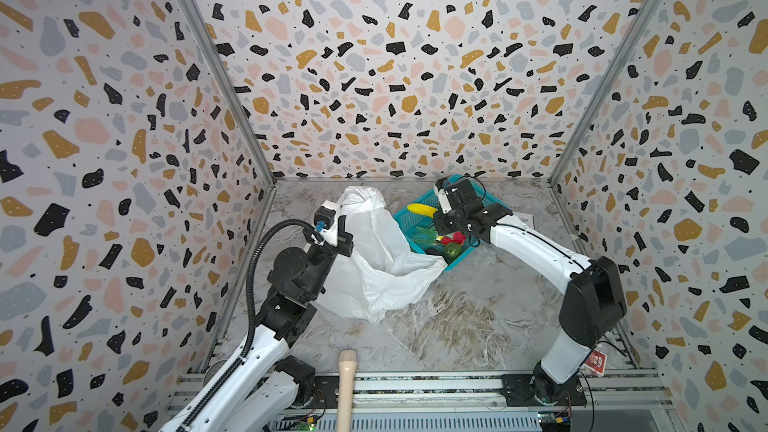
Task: Place the fruits into the plastic bag
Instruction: 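Lift the banana with the right gripper and lower it into the held bag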
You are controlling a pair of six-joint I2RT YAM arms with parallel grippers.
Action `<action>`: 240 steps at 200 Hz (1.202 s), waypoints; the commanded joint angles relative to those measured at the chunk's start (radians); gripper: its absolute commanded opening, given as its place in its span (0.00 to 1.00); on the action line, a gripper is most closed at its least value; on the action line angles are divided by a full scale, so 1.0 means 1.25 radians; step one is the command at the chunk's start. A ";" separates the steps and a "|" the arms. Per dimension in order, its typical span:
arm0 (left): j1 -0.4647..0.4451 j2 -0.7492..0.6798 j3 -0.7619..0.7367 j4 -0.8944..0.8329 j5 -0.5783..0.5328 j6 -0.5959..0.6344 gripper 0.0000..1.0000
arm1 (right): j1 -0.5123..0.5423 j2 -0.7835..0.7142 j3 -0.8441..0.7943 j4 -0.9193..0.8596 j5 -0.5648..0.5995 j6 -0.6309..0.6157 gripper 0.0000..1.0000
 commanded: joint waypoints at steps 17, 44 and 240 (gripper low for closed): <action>0.005 0.010 -0.026 0.144 0.016 -0.115 0.00 | 0.003 -0.072 -0.001 0.053 -0.117 -0.055 0.26; 0.004 0.022 -0.038 0.195 0.007 -0.168 0.00 | 0.031 -0.091 -0.004 0.051 -0.180 -0.126 0.27; 0.011 0.046 -0.055 0.232 0.016 -0.219 0.00 | 0.110 -0.270 -0.160 0.149 -0.128 -0.208 0.27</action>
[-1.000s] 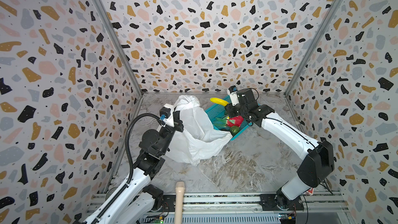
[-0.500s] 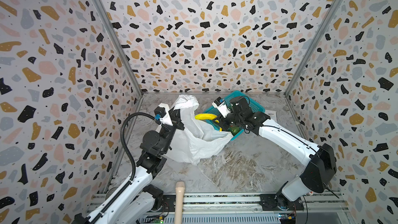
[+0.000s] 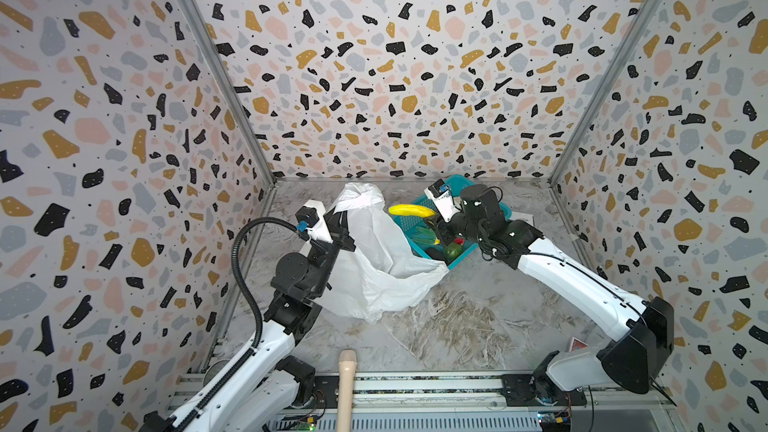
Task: Place the fruits into the plastic bag
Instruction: 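Lift the banana with the right gripper and lower it into the held bag, then open the right gripper to release the banana and withdraw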
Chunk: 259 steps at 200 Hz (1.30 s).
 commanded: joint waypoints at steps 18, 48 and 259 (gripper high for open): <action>0.005 0.006 0.005 0.050 0.026 0.005 0.00 | 0.029 -0.068 -0.058 0.065 -0.047 0.008 0.27; 0.005 0.010 0.008 0.053 0.071 0.002 0.00 | 0.058 -0.050 -0.082 0.113 -0.091 0.043 0.27; 0.035 -0.046 -0.104 0.109 0.003 -0.111 0.00 | 0.171 0.296 -0.032 0.159 0.006 0.125 0.66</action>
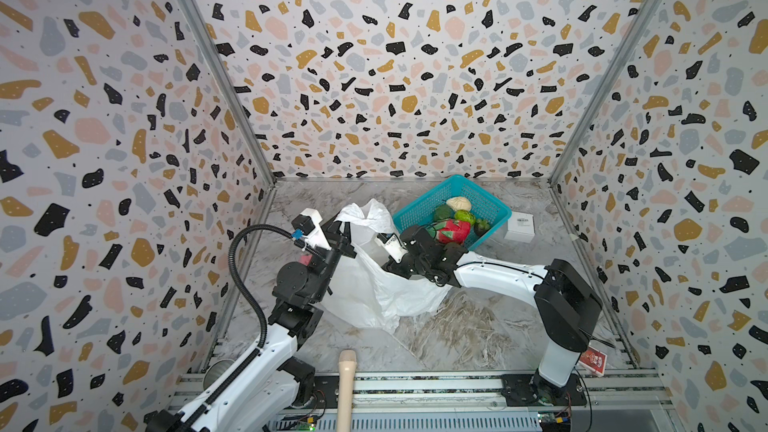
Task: Place the fruits into the plastic bag
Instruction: 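Open the right gripper to release the banana and withdraw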
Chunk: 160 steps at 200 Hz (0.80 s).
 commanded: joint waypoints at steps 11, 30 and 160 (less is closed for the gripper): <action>0.015 -0.037 -0.019 -0.017 -0.046 0.019 0.00 | 0.002 -0.022 0.028 -0.035 0.078 0.002 0.69; 0.018 -0.046 -0.030 -0.040 -0.056 0.031 0.00 | 0.002 -0.045 0.027 -0.030 0.071 -0.007 0.74; 0.022 -0.047 -0.043 -0.068 -0.061 0.059 0.00 | -0.148 -0.239 0.022 -0.075 0.276 0.077 0.78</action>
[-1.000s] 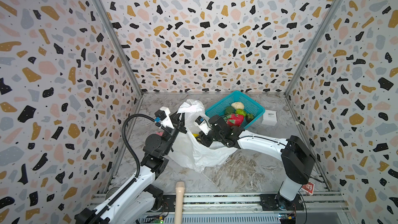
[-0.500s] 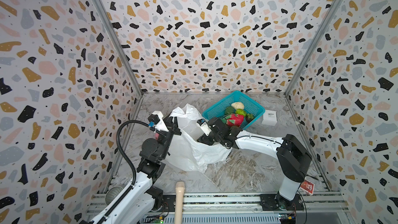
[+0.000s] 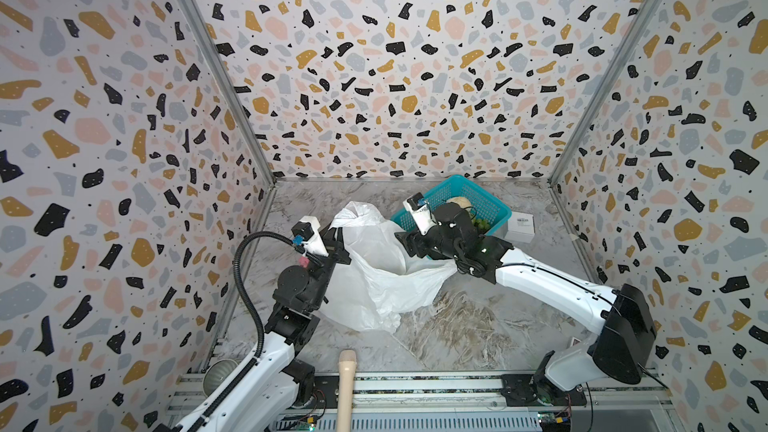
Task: Place the fruits into the plastic bag
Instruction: 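Reach the right gripper into the basket and grasp the green fruit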
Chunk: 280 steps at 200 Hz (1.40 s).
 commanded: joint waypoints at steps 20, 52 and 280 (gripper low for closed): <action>0.005 -0.008 -0.002 0.025 -0.014 0.016 0.00 | -0.108 0.054 0.082 -0.176 0.120 0.102 0.78; 0.005 -0.009 0.002 0.021 -0.013 0.020 0.00 | -0.158 0.170 0.175 -0.351 0.148 0.113 0.78; 0.007 0.000 0.010 0.021 -0.007 0.049 0.00 | -0.148 0.377 0.222 -0.518 0.116 0.101 0.48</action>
